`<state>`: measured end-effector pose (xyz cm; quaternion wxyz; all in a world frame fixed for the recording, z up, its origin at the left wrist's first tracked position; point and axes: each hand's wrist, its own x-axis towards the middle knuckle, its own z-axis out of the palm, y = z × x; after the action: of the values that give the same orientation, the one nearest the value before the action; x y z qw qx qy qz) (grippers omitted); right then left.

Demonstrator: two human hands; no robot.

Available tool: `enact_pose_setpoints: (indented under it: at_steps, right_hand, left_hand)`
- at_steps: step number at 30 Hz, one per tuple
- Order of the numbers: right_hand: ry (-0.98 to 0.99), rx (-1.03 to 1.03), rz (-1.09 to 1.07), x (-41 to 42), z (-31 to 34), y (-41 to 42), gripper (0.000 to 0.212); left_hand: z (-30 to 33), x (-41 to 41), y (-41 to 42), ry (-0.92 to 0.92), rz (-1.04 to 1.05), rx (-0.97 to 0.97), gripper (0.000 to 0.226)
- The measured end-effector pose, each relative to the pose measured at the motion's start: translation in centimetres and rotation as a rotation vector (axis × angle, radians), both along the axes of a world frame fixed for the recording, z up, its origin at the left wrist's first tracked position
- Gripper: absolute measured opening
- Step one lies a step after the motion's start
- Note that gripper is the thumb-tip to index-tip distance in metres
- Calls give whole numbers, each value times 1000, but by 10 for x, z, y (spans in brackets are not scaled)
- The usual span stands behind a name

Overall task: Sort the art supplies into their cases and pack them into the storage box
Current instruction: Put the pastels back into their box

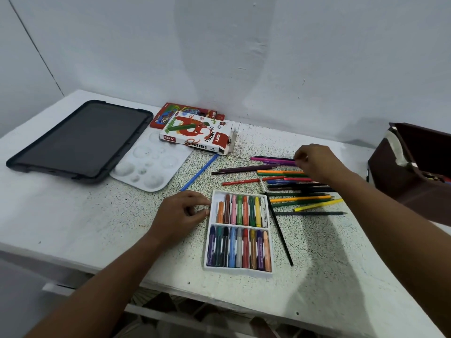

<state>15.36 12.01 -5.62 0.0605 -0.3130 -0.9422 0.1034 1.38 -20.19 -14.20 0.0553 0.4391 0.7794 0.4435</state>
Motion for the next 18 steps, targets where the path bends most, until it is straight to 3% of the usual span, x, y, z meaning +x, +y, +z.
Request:
enact_pose_setpoints:
  at_steps: [3, 8, 18]
  right_hand:
    - [211, -354, 0, -10, 13, -56, 11]
    - [172, -737, 84, -26, 8, -137, 8]
    - [53, -410, 75, -51, -13, -167, 13]
  left_hand:
    - [-1, 0, 0, -1, 1, -1, 22]
    - [-1, 0, 0, 9, 3, 2, 23]
    - [2, 1, -1, 28, -16, -28, 23]
